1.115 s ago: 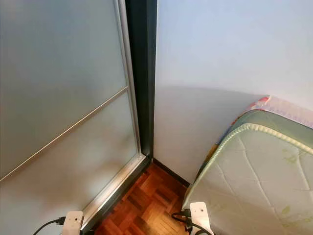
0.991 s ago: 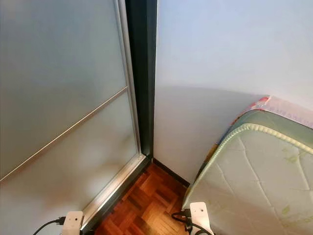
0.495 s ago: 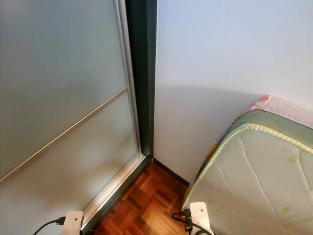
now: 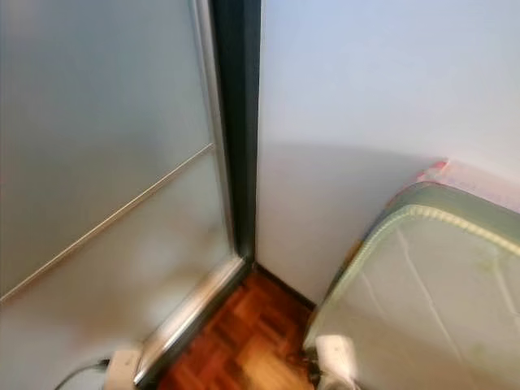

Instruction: Clean up the room

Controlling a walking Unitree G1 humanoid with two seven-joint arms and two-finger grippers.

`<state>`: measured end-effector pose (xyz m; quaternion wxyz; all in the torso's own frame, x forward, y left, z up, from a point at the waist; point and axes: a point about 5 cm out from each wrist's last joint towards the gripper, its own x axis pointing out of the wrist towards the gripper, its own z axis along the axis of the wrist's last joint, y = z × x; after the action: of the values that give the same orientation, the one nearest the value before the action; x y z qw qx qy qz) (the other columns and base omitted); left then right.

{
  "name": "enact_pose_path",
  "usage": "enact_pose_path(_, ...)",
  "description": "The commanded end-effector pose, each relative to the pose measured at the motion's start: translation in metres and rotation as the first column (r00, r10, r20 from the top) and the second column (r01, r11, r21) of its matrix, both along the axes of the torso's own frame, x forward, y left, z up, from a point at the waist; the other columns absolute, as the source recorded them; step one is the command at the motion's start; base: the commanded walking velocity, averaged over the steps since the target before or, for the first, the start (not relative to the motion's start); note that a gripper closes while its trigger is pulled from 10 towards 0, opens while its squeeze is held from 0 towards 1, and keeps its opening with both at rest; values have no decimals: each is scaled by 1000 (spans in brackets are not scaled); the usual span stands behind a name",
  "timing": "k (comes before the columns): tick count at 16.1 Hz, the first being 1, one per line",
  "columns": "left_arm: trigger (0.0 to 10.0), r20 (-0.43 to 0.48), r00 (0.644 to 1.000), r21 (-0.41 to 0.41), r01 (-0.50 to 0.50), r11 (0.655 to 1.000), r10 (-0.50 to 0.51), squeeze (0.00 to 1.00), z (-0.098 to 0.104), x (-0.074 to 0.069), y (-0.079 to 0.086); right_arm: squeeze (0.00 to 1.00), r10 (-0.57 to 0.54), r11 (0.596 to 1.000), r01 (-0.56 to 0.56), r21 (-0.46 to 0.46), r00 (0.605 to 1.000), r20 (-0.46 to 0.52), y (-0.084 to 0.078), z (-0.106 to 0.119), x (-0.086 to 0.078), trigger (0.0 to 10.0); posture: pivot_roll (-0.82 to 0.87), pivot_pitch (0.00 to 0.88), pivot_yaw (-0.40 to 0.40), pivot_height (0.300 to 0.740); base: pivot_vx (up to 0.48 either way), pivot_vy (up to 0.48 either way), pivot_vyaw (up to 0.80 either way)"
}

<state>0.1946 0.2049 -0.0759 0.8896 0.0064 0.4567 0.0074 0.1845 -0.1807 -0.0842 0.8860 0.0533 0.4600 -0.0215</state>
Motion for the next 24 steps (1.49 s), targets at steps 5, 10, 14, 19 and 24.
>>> enact_pose_path(5, 10000, 11, 1000, 25, 12, 1000, -12, 0, 5, 9, 2, 0, -58, 996, 57, 74, 998, 12, -10, 3, 2, 10000, 24, 0, -32, 740, 0, 0, 0)
enact_pose_path(10, 10000, 17, 1000, 25, 9, 1000, -9, 0, 6, 11, 3, 0, -86, 991, 82, 103, 996, 28, -10, 4, 4, 10000, 31, 0, -32, 740, 0, 0, 0)
enact_pose_path(14, 10000, 17, 1000, 27, 6, 1000, -6, 0, 6, 11, 4, 0, -91, 991, 88, 100, 996, 26, -10, 4, 4, 10000, 29, 0, -31, 740, 0, 0, 0)
enact_pose_path(19, 10000, 9, 1000, 28, 26, 999, -26, 0, 6, 11, 3, 0, -85, 992, 82, 97, 996, 23, -10, 4, 4, 10000, 29, 0, -34, 740, 0, 0, 0)
enact_pose_path(24, 10000, 6, 999, 30, 31, 999, -31, 0, 6, 11, 3, 0, -81, 992, 79, 95, 996, 19, -10, 3, 4, 10000, 29, 0, -34, 740, -48, 0, 0)
